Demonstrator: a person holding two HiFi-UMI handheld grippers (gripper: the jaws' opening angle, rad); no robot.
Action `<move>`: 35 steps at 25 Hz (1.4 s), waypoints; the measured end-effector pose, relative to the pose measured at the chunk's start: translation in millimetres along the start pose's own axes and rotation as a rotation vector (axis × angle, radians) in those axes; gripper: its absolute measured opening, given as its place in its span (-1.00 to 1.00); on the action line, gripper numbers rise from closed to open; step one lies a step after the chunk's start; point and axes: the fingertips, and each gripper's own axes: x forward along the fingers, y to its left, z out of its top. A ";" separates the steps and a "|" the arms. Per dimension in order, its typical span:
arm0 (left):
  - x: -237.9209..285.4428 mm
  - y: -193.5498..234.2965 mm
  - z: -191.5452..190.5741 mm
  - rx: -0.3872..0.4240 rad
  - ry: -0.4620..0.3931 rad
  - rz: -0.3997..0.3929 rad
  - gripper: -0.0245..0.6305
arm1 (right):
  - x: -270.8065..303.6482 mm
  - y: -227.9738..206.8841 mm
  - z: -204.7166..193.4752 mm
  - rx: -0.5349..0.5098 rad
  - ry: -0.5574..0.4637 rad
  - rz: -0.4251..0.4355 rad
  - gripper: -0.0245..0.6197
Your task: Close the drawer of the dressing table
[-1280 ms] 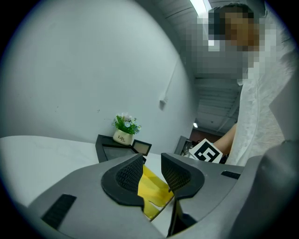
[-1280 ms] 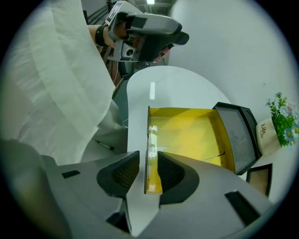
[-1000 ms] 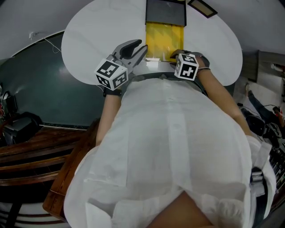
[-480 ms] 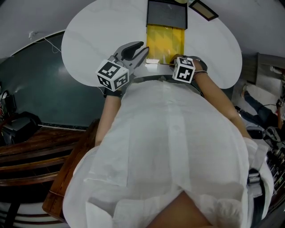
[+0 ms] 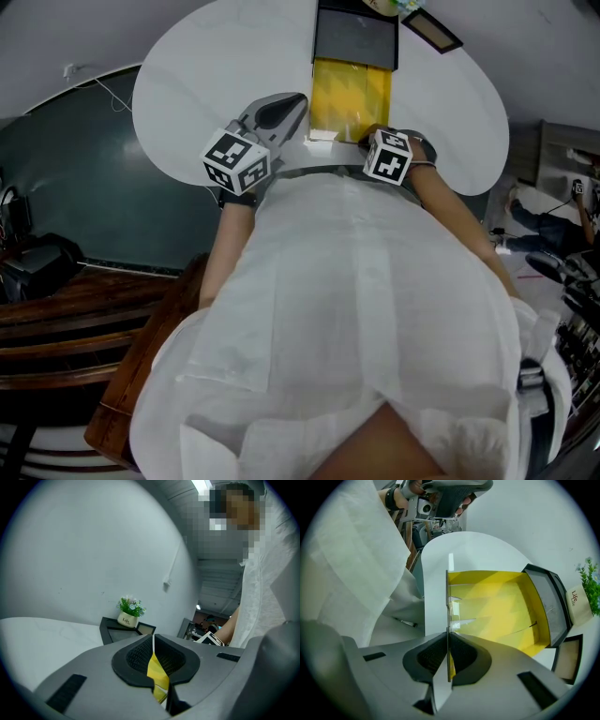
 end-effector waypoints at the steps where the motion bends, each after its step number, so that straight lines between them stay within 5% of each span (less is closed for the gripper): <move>1: -0.4 0.4 0.9 -0.001 -0.003 0.005 -0.85 | -0.3 -1.0 0.2 -0.001 0.001 -0.005 -0.85; 22: -7.3 1.4 3.6 -0.011 -0.018 0.038 -0.84 | -13.8 -22.6 0.0 0.044 0.011 -0.060 -0.85; 35: -12.6 -1.8 3.7 -0.006 -0.020 0.054 -0.84 | -28.1 -64.5 4.9 0.063 -0.003 -0.177 -0.84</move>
